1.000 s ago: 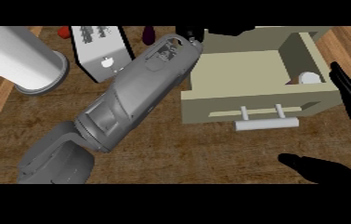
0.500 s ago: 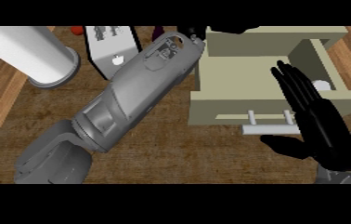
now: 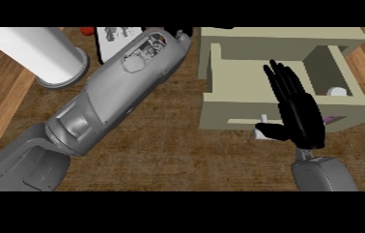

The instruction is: Pick up the can, place it into the drawer and close the drawer

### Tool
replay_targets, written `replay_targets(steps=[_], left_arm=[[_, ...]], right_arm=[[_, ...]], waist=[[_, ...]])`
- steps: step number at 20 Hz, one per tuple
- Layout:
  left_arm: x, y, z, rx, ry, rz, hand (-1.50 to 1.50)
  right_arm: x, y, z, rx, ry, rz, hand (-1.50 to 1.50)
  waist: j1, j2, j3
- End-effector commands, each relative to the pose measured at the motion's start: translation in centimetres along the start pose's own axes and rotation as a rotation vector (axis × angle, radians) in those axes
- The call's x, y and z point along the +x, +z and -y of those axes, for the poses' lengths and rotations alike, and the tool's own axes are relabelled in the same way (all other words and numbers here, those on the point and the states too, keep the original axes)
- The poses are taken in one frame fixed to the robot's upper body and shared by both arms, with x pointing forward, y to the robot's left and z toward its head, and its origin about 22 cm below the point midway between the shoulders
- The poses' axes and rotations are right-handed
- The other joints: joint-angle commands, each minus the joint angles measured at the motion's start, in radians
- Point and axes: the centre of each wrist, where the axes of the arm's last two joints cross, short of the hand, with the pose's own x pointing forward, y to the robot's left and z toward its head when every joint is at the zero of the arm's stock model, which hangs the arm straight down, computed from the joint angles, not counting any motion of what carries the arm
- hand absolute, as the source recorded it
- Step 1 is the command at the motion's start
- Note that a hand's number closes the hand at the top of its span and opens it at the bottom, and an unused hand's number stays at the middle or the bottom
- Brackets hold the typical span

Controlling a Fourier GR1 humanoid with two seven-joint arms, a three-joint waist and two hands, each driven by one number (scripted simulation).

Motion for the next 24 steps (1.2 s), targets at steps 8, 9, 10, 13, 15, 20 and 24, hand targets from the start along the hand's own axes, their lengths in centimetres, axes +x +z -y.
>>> replay_targets(steps=[8, 9, 10, 13, 15, 20, 24], left_arm=[[1.5, -0.5, -5.2, -0.008, -0.004, -0.005, -1.5], [1.2, 0.0, -5.0, -0.013, 0.013, -0.01, -1.5], [0.2, 0.2, -6.0, -0.015, -0.009, -0.012, -1.5], [0.0, 0.7, -6.6, -0.033, -0.016, -0.017, -1.5], [0.2, -0.4, -9.1, -0.006, -0.014, -0.032, -1.5], [-0.2, 0.7, -8.8, -0.006, -0.013, -0.03, -1.5], [-0.8, 1.4, -10.4, -0.027, -0.02, -0.045, -1.5]], right_arm=[[-3.3, -2.9, -5.7, 0.029, 0.096, -0.056, -1.5], [-2.9, -2.3, -6.4, 0.034, 0.105, -0.064, -1.5], [-3.9, -3.9, -5.2, 0.018, 0.12, -0.083, -1.5], [-3.7, -5.7, -5.7, -0.02, 0.146, -0.087, -1.5], [-3.7, -6.4, -6.1, -0.035, 0.156, -0.073, -1.5], [-2.9, -9.0, -6.4, -0.102, 0.156, -0.069, -1.5], [-3.4, -10.7, -6.3, -0.128, 0.176, -0.084, -1.5]], waist=[[0.034, 0.01, 0.007], [0.028, 0.008, 0.006], [0.038, 0.007, 0.006], [0.049, 0.012, 0.006], [0.039, 0.017, 0.006], [0.037, 0.021, 0.007], [0.055, 0.025, 0.007]])
